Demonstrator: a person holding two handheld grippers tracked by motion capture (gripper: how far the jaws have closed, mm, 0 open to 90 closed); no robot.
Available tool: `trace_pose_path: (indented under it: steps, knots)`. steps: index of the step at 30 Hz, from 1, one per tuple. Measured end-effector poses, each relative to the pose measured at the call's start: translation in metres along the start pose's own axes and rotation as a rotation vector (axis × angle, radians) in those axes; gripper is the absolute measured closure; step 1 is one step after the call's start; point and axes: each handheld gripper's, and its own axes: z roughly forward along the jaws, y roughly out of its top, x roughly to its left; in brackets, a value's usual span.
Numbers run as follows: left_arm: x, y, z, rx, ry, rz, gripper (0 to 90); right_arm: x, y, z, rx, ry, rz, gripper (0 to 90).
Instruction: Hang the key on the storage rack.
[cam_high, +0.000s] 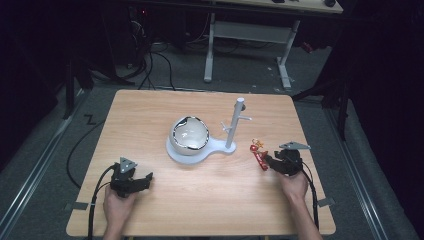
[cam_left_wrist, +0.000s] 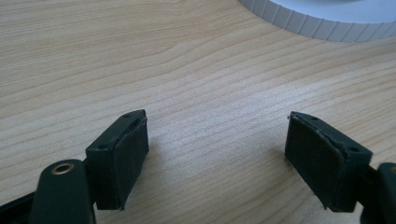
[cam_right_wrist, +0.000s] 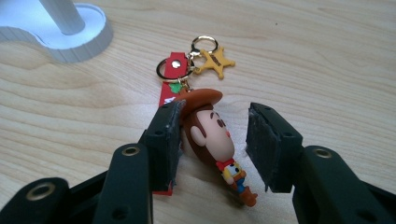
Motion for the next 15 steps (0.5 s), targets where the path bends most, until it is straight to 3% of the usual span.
trace_pose_path:
  steps: [7, 15]
  knots:
    - [0.000, 0.000, 0.000, 0.000, 0.000, 0.000, 22.1, -0.001, -0.002, 0.006, 0.023, -0.006, -0.005, 55.6]
    - [0.000, 0.000, 0.000, 0.000, -0.001, -0.001, 22.1, 0.002, -0.004, 0.014, 0.059, -0.011, -0.042, 58.5]
